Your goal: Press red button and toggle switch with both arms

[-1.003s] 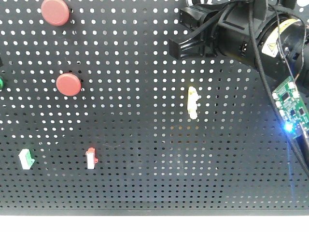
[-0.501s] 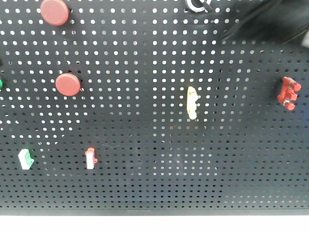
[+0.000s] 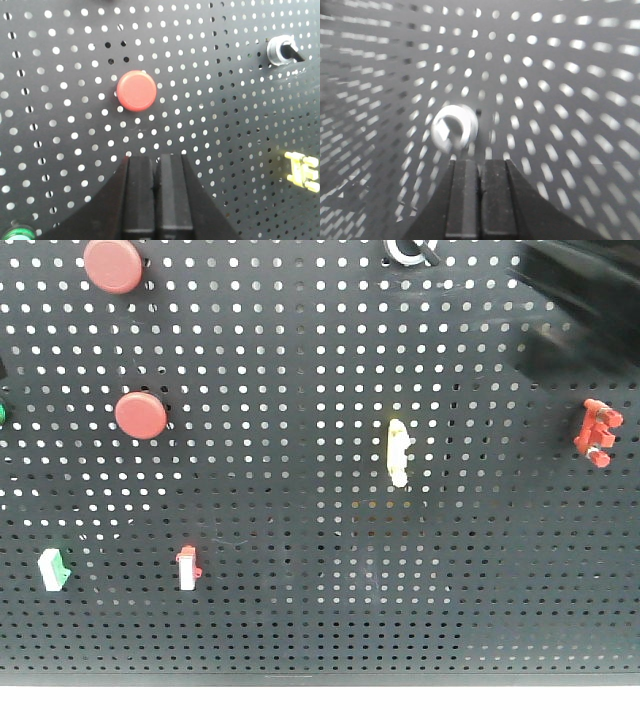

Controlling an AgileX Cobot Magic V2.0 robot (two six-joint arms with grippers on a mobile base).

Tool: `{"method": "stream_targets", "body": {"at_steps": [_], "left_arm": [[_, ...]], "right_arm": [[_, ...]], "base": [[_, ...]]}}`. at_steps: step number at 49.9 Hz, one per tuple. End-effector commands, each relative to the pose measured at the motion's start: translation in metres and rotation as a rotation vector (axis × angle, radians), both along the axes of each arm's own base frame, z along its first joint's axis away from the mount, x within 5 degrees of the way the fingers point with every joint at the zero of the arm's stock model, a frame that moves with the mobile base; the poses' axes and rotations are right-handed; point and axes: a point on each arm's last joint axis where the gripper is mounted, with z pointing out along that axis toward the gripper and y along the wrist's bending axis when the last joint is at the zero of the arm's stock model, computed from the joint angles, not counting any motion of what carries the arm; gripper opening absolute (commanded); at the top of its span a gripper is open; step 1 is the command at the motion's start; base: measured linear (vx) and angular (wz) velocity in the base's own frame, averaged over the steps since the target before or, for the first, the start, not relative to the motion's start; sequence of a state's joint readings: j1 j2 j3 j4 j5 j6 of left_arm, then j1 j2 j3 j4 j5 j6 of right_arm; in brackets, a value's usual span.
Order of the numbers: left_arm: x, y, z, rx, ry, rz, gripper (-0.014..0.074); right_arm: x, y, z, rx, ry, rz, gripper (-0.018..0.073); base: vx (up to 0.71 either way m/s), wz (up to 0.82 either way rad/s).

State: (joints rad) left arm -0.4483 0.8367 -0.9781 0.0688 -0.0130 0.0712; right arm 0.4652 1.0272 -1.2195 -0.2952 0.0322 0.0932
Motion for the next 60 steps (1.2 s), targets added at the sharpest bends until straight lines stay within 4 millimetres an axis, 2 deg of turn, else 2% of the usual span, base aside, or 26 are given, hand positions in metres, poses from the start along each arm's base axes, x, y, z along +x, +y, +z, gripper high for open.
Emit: {"method": "stream_targets", "body": {"at_steps": [1, 10, 43, 49, 54, 60], "left_arm": [[-0.007, 0.002, 0.016, -0.055, -0.091, -0.01, 0.0002], [-0.007, 0.002, 0.015, -0.053, -0.085, -0.01, 0.0002], [-0.01, 0.007, 0.011, -0.048, -0.074, 0.006, 0.0002], [-0.021, 0.025, -0.017, -0.055, -0.04, 0.086, 0.0002], [-0.037, 0.044, -0.057, -0.079, 0.014, 0.181, 0.0002], [-0.059, 0.062, -0.117, -0.073, 0.066, 0.31, 0.0002]], "right_arm": [[-0.022, -0.008, 0.011, 0.036, -0.131, 0.023, 0.0], [-0.028, -0.011, 0.003, 0.034, -0.113, 0.024, 0.0], [-0.028, -0.011, 0.003, 0.033, -0.113, 0.023, 0.0], [-0.028, -0.011, 0.003, 0.033, -0.113, 0.023, 0.0], [-0.028, -0.011, 0.003, 0.033, -0.113, 0.023, 0.0], [-0.028, -0.011, 0.003, 0.033, -0.113, 0.023, 0.0]], "base": [[0.0, 0.0], [0.0, 0.0], [0.0, 0.0], [0.0, 0.0], [0.0, 0.0], [0.0, 0.0]]}}
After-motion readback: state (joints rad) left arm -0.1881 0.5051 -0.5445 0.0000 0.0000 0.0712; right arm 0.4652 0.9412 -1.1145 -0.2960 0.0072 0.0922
